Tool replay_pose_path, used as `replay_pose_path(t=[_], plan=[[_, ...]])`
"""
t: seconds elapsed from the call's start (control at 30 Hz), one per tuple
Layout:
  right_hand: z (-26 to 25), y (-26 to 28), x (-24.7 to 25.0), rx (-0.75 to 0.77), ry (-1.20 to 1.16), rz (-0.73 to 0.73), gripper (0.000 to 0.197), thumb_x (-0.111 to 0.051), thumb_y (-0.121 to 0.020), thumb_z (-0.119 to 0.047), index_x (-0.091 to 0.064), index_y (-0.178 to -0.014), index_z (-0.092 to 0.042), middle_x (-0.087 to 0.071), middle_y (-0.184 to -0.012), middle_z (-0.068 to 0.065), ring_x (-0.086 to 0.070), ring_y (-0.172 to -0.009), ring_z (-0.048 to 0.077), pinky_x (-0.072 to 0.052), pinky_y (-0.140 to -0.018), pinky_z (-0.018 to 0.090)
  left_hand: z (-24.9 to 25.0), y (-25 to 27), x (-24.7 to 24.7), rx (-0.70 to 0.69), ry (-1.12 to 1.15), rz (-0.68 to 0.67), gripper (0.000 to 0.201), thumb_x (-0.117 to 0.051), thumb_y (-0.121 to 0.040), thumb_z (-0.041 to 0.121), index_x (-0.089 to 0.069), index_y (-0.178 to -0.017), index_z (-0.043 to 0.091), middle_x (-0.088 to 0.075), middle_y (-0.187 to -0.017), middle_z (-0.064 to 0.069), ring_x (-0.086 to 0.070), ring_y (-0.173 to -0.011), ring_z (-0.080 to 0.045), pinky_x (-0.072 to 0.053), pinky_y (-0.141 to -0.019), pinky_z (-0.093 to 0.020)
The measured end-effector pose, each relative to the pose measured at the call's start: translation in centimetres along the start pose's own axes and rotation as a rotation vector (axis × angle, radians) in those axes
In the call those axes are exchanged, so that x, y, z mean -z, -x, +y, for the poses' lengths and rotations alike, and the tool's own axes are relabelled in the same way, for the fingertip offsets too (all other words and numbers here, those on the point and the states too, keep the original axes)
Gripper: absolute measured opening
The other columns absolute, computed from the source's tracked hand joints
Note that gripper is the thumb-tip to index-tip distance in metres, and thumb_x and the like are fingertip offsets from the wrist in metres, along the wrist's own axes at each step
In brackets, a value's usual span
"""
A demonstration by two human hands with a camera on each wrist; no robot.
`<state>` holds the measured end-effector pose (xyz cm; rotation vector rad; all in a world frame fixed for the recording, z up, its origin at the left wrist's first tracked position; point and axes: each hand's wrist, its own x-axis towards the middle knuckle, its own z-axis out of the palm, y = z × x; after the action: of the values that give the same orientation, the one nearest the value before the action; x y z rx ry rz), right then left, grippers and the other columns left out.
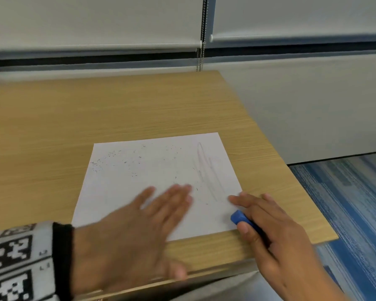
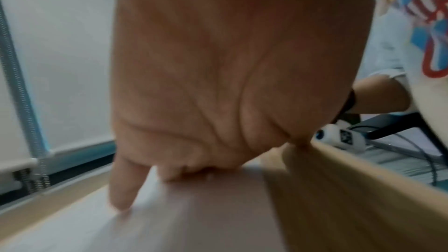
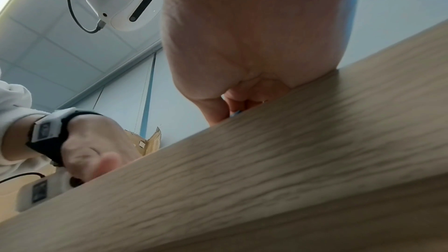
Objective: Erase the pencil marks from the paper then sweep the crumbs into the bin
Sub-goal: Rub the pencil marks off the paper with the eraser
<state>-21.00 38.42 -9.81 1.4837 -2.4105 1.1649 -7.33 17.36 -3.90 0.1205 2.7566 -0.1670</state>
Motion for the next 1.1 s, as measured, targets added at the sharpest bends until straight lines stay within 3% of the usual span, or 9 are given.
replay_pose_path(t=[0.07,0.17,0.23,0.33,0.43,0.53,0.7,0.93,1.1], plan=[[0.0,0.0,0.0,0.005,0.003,0.003,0.034,-0.041,-0.094,-0.04,-0.068,-0.098,-0.02,-0.06,-0.123,-0.022,-0.048,-0.125,-0.003,-0.025,-0.114,0.025,-0.9,0.2,0.8,0.135,-0.013,0.0,0.106,-0.004,-0.08,0.084,0.008,-0.152,0.006,0.019,-0.158,-0.015,0.011,-0.146,-0.029,-0.019,-0.117,-0.055],[0.1,0.0,0.0,0.004,0.001,0.007,0.032,-0.042,-0.094,-0.039,-0.068,-0.095,-0.021,-0.06,-0.123,-0.022,-0.049,-0.124,-0.002,-0.026,-0.113,0.026,-0.1,0.0,1.1,-0.006,-0.019,0.008,0.101,-0.01,-0.088,0.079,-0.035,-0.148,0.001,-0.028,-0.155,-0.019,-0.031,-0.141,-0.031,-0.043,-0.105,-0.052],[0.1,0.0,0.0,0.006,-0.003,0.003,0.029,-0.043,-0.094,-0.039,-0.068,-0.095,-0.023,-0.061,-0.123,-0.021,-0.05,-0.124,-0.001,-0.027,-0.113,0.028,0.8,-0.7,0.2,-0.172,-0.005,0.016,0.09,-0.015,-0.092,0.072,-0.041,-0.146,0.006,-0.036,-0.153,-0.015,-0.037,-0.14,-0.028,-0.037,-0.108,-0.049],[0.1,0.0,0.1,0.012,0.004,-0.004,0.029,-0.043,-0.094,-0.039,-0.067,-0.095,-0.024,-0.06,-0.124,-0.022,-0.049,-0.124,-0.002,-0.026,-0.113,0.025,1.7,-1.3,1.0,-0.245,-0.044,-0.017,0.089,-0.018,-0.091,0.072,-0.009,-0.156,0.011,0.0,-0.163,-0.007,-0.005,-0.15,-0.019,-0.021,-0.118,-0.05],[0.2,0.0,0.2,0.01,0.008,0.0,0.031,-0.042,-0.094,-0.04,-0.068,-0.095,-0.022,-0.059,-0.124,-0.024,-0.048,-0.124,-0.005,-0.024,-0.114,0.022,0.0,-1.1,2.4,0.062,0.023,-0.192,0.1,-0.005,-0.078,0.081,0.037,-0.142,0.016,0.048,-0.145,0.0,0.04,-0.136,-0.013,0.01,-0.119,-0.041],[0.3,0.0,0.1,0.017,0.01,0.008,0.031,-0.043,-0.093,-0.04,-0.068,-0.093,-0.023,-0.06,-0.123,-0.024,-0.049,-0.124,-0.005,-0.025,-0.113,0.022,-1.3,-1.8,2.8,0.159,-0.028,-0.224,0.104,0.001,-0.072,0.081,0.037,-0.142,0.014,0.049,-0.144,-0.003,0.039,-0.138,-0.017,0.011,-0.119,-0.039],[0.5,-0.2,0.0,0.027,0.013,0.01,0.029,-0.044,-0.091,-0.04,-0.067,-0.085,-0.024,-0.062,-0.12,-0.023,-0.052,-0.12,-0.002,-0.028,-0.112,0.024,1.5,-2.8,2.6,-0.191,0.013,-0.229,0.096,-0.015,-0.086,0.078,0.037,-0.143,0.021,0.049,-0.145,0.006,0.045,-0.132,-0.005,0.022,-0.115,-0.039],[0.0,-0.1,0.3,-0.009,-0.012,-0.016,0.032,-0.041,-0.093,-0.043,-0.067,-0.092,-0.024,-0.06,-0.122,-0.026,-0.048,-0.123,-0.005,-0.025,-0.113,0.024,-3.9,-2.7,2.9,0.256,0.041,-0.273,0.107,0.015,-0.065,0.083,0.037,-0.141,0.011,0.044,-0.147,-0.006,0.033,-0.141,-0.018,0.008,-0.12,-0.041],[0.0,0.0,0.3,-0.029,-0.012,-0.038,0.034,-0.041,-0.093,-0.043,-0.069,-0.095,-0.023,-0.06,-0.122,-0.025,-0.048,-0.124,-0.005,-0.025,-0.113,0.025,0.5,-1.0,0.6,-0.333,-0.167,-0.009,0.085,-0.022,-0.093,0.068,-0.004,-0.157,0.015,0.002,-0.163,-0.011,-0.005,-0.149,-0.027,-0.01,-0.115,-0.054]])
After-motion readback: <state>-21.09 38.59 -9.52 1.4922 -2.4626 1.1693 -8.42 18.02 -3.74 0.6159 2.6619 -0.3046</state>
